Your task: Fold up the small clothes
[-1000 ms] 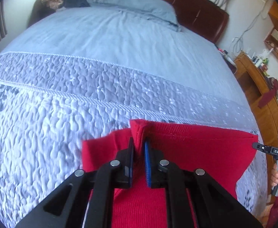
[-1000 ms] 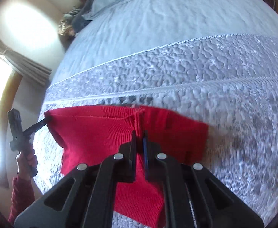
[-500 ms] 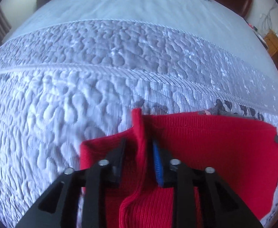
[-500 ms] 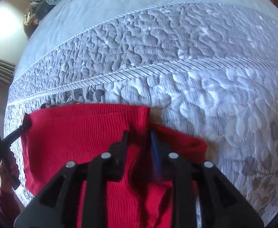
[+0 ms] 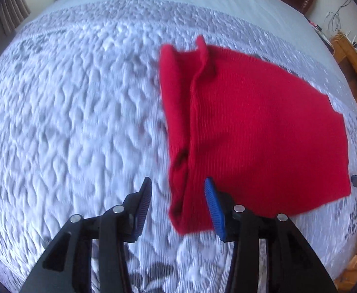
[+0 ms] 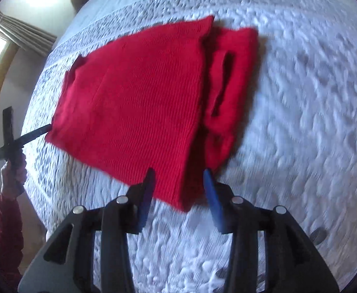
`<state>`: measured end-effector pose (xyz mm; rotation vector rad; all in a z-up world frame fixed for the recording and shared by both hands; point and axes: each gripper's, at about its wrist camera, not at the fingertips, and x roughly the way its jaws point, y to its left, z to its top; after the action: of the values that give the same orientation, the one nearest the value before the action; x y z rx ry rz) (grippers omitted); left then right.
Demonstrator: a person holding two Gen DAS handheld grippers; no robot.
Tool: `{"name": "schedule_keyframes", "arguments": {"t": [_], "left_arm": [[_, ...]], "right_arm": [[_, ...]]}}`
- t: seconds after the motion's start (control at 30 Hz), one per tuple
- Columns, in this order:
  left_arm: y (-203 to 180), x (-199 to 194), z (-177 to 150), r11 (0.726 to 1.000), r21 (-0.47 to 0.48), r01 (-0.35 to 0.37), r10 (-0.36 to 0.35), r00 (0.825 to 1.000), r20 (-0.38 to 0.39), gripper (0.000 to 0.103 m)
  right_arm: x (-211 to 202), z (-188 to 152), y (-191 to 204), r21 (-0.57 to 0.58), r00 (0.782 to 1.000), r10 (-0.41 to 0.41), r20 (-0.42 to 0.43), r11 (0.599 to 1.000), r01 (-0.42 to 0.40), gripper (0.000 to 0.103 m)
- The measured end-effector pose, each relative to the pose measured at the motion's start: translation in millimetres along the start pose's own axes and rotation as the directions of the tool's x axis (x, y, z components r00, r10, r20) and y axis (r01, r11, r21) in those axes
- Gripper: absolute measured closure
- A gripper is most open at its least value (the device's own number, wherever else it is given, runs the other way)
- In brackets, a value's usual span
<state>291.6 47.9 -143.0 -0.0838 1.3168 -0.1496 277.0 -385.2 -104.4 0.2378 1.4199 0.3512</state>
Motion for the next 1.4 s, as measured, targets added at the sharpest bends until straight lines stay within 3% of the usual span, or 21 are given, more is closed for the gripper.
{"name": "schedule_keyframes", "arguments": {"t": [0.1, 0.13, 0.2, 0.23, 0.33, 0.47, 0.5, 0.6, 0.63, 0.67, 0.7, 0.73, 0.8, 0.87, 0.93, 1.1, 1.17, 1.2, 1.3, 1.37, 1.4], "left_arm": [[0.7, 10.0, -12.5, 0.999, -0.032, 0.015, -0.016, 0.999, -0.032, 0.058], [0.9, 11.7, -13.2, 0.999, -0.04, 0.018, -0.019, 0.999, -0.032, 0.059], [-1.7, 13.0, -13.9, 0.999, -0.038, 0.015, -0.017, 0.999, -0.031, 0.07], [-3.1, 13.8, -13.3, 0.999, -0.041, 0.033, -0.035, 0.998, -0.043, 0.087], [-0.2, 7.8, -11.2, 0.993, -0.09, 0.079, -0.084, 0.995, -0.062, 0.094], [7.6, 15.3, -13.9, 0.995, -0.076, 0.061, -0.068, 0.993, -0.092, 0.094], [8.3, 17.6, -16.4, 0.995, -0.079, 0.063, -0.07, 0.993, -0.094, 0.094], [9.5, 12.4, -18.6, 0.991, -0.088, 0.096, -0.103, 0.992, -0.079, 0.092], [10.0, 8.3, -19.8, 0.99, -0.089, 0.113, -0.12, 0.99, -0.075, 0.088], [11.9, 2.9, -22.5, 0.988, -0.091, 0.123, -0.13, 0.989, -0.07, 0.08], [16.7, -4.8, -26.2, 0.985, -0.094, 0.141, -0.148, 0.986, -0.07, 0.075], [20.0, -9.8, -28.5, 0.981, -0.1, 0.165, -0.172, 0.983, -0.066, 0.063], [25.8, -21.2, -31.9, 0.974, -0.112, 0.199, -0.205, 0.978, -0.04, 0.051], [28.0, -22.8, -32.5, 0.979, -0.112, 0.17, -0.175, 0.984, -0.039, 0.04], [27.3, -18.0, -30.9, 0.981, -0.109, 0.162, -0.168, 0.984, -0.053, 0.04], [10.4, 8.1, -15.9, 0.959, -0.137, 0.246, -0.258, 0.963, -0.075, 0.041], [4.2, 15.8, -10.8, 0.961, -0.132, 0.242, -0.254, 0.964, -0.082, 0.041], [2.5, 19.6, -8.5, 0.959, -0.138, 0.246, -0.259, 0.962, -0.083, 0.041], [0.1, 23.4, -1.4, 0.955, -0.159, 0.251, -0.265, 0.961, -0.077, 0.06], [3.4, 25.1, 0.6, 0.935, -0.193, 0.296, -0.314, 0.947, -0.071, 0.078], [4.6, 28.0, 1.7, 0.923, -0.219, 0.318, -0.34, 0.938, -0.07, 0.08]], "right_arm": [[9.9, -8.9, -2.7, 0.026, 1.0, 0.023, -0.021, 0.999, -0.023, 0.063], [11.3, -10.3, -3.4, 0.04, 0.999, 0.04, -0.022, 0.998, -0.039, 0.073], [15.5, -10.0, -2.2, 0.056, 0.996, 0.081, -0.029, 0.995, -0.079, 0.091], [15.4, -9.9, 0.4, 0.055, 0.997, 0.073, -0.031, 0.996, -0.072, 0.099], [4.4, -14.0, 4.2, 0.054, 0.995, 0.099, -0.026, 0.994, -0.097, 0.1], [-0.6, -24.0, -3.7, 0.048, 0.999, -0.006, -0.054, 0.999, 0.008, 0.1], [6.9, -25.7, -6.4, 0.046, 0.997, -0.024, -0.074, 0.999, 0.027, 0.1], [14.6, -27.3, -11.1, 0.077, 0.997, 0.029, -0.065, 0.997, -0.024, 0.097], [10.2, -27.3, -11.7, 0.09, 0.997, 0.052, -0.047, 0.995, -0.048, 0.091], [5.6, -27.8, -12.3, 0.101, 0.997, 0.073, -0.032, 0.992, -0.069, 0.081], [0.1, -28.2, -13.3, 0.108, 0.996, 0.088, -0.015, 0.99, -0.086, 0.056], [-5.6, -28.8, -13.2, 0.107, 0.996, 0.088, 0.005, 0.99, -0.088, 0.039], [-14.6, -29.1, -16.2, 0.104, 0.998, 0.054, 0.021, 0.993, -0.056, 0.039], [-15.1, -26.5, -26.4, 0.146, 0.997, 0.069, 0.02, 0.987, -0.071, 0.038], [-10.0, -23.5, -33.2, 0.173, 0.996, 0.083, 0.009, 0.981, -0.084, 0.038], [10.7, -15.5, -32.4, 0.192, 0.993, 0.115, -0.013, 0.975, -0.11, 0.037], [15.0, -12.7, -32.5, 0.198, 0.992, 0.13, -0.008, 0.972, -0.126, 0.039], [15.6, -11.8, -33.2, 0.205, 0.989, 0.147, -0.001, 0.968, -0.144, 0.045], [24.4, -6.2, -32.5, 0.234, 0.975, 0.221, 0.005, 0.948, -0.216, 0.051], [29.3, -3.3, -32.1, 0.237, 0.972, 0.236, 0.005, 0.944, -0.23, 0.051], [30.6, -1.8, -31.4, 0.239, 0.97, 0.243, 0.008, 0.941, -0.238, 0.06]]}}
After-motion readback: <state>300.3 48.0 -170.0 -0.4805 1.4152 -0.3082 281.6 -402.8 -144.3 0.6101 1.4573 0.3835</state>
